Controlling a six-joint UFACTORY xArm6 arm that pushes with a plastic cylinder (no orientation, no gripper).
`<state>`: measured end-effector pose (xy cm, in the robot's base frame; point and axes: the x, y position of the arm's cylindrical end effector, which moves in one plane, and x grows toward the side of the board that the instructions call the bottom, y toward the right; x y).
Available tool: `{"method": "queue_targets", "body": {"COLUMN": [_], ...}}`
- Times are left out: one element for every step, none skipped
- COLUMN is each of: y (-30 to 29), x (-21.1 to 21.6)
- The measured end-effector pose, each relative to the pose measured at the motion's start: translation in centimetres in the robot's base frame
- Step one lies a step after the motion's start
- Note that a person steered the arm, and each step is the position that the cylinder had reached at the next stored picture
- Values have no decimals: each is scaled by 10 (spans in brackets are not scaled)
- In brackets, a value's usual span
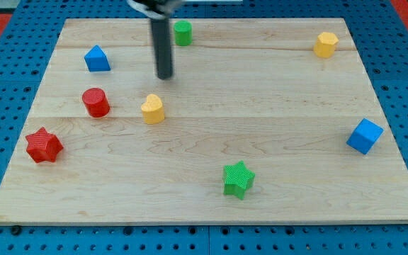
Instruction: Push blue triangle a bit down
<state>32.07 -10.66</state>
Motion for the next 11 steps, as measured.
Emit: {"method": "queue_targets", "body": {"y": [-56, -130, -107, -68, -70, -78, -78, -78, -78, -78, -81], "x": [-59, -83, -50, -29, -13, -13, -13, -8, 3, 4, 4]}}
